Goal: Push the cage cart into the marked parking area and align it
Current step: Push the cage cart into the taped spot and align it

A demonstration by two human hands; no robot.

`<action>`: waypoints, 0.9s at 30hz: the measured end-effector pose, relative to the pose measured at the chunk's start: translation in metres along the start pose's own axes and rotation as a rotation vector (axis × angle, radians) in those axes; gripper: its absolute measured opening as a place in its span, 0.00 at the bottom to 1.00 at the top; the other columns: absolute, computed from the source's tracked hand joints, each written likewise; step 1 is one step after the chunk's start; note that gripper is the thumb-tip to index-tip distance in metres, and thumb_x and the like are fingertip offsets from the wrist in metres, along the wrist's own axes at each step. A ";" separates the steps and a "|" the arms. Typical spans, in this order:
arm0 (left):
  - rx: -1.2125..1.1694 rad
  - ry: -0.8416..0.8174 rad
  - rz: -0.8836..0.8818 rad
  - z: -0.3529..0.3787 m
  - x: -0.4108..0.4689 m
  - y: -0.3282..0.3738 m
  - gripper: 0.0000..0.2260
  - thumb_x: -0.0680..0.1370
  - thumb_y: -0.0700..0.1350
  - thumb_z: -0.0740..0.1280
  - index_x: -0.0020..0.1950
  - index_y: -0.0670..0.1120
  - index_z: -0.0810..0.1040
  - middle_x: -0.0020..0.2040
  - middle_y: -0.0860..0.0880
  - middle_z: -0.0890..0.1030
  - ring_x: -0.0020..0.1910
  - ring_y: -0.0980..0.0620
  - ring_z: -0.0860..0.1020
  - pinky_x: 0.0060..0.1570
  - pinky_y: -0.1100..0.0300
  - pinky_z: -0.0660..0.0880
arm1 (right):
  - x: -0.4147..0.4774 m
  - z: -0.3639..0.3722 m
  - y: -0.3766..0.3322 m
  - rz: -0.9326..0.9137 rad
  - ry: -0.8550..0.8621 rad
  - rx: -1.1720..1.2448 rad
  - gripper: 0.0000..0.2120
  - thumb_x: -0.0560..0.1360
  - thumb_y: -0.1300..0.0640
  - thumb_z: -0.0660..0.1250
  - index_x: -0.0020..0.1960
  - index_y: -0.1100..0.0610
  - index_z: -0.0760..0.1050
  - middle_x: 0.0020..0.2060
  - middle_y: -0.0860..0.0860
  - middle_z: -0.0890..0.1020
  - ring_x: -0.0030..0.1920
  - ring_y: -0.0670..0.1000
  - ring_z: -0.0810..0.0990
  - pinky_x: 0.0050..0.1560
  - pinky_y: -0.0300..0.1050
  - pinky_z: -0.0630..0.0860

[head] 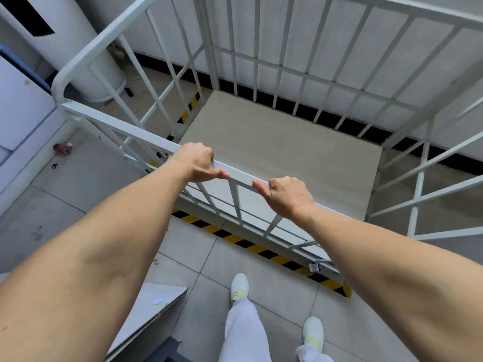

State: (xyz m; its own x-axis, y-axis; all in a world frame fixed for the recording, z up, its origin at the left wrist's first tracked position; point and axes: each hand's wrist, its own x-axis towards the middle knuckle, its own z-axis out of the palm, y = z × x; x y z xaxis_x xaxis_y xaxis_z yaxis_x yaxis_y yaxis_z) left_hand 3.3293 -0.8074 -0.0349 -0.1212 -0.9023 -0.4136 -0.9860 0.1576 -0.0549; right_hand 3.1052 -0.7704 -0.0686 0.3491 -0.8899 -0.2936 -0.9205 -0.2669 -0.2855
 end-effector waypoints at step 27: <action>-0.099 -0.126 0.129 -0.011 -0.020 0.098 0.33 0.75 0.67 0.60 0.71 0.46 0.69 0.69 0.46 0.74 0.70 0.46 0.70 0.75 0.46 0.54 | -0.062 -0.032 0.093 0.071 -0.251 0.029 0.24 0.73 0.33 0.60 0.48 0.55 0.73 0.42 0.52 0.78 0.46 0.56 0.76 0.44 0.45 0.71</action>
State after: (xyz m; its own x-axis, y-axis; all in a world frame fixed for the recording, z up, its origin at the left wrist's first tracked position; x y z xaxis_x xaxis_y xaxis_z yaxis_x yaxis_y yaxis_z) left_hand 3.2342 -0.7779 -0.0220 -0.2377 -0.8189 -0.5224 -0.9705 0.2227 0.0926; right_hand 2.9919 -0.7522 -0.0476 0.3200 -0.7852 -0.5302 -0.9401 -0.1934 -0.2809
